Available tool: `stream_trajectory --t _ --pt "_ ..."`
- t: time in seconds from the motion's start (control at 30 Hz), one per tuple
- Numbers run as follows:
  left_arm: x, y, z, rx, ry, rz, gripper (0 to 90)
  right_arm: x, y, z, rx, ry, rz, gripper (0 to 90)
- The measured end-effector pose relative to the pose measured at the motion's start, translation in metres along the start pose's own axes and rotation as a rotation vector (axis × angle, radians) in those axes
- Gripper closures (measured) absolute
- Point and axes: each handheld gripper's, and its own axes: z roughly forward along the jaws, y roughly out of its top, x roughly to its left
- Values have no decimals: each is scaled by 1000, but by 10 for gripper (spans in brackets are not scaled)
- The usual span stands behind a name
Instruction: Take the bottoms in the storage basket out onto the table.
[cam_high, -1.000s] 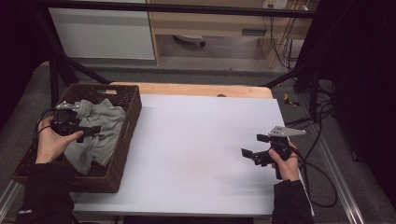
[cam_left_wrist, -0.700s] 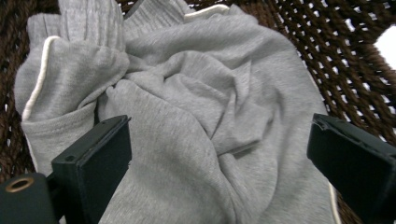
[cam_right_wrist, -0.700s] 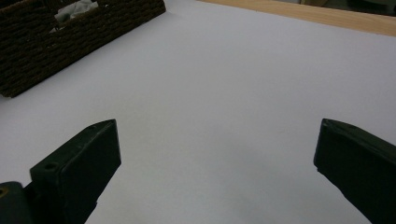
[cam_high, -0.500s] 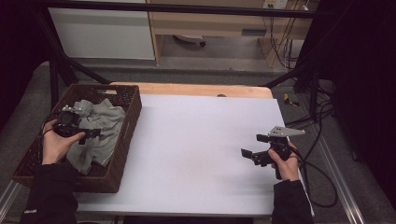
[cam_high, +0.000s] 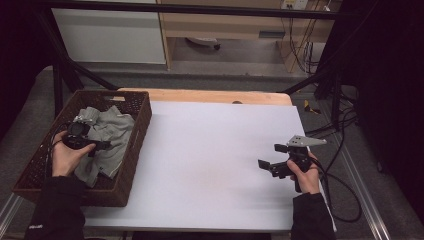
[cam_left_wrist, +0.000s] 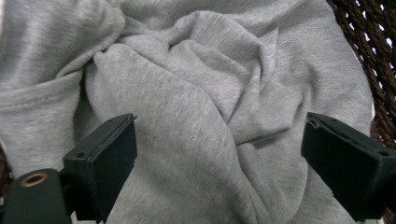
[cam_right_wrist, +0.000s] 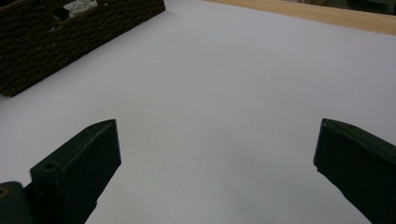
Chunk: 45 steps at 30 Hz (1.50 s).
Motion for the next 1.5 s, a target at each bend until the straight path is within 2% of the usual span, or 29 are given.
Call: stream_trajectory --t 0.2,0.33,0.6,0.87,1.1,1.33,1.5 --pt "1 -1 4 0 4 -6 166 0 0 1 0 -1 -3 12" --pt "0 -1 7 1 5 1 173 0 0 1 1 -1 -4 12" --pt "2 -3 15 28 5 -14 186 1 0 1 4 0 -1 12" --pt "1 -4 20 27 11 -12 214 1 0 2 6 0 1 12" --pt "2 -5 21 44 43 -4 323 1 0 1 2 0 -3 11" --pt "0 -6 21 63 57 13 403 1 0 2 3 0 -2 12" --pt "0 -6 19 78 65 16 503 1 0 2 4 -1 -3 12"
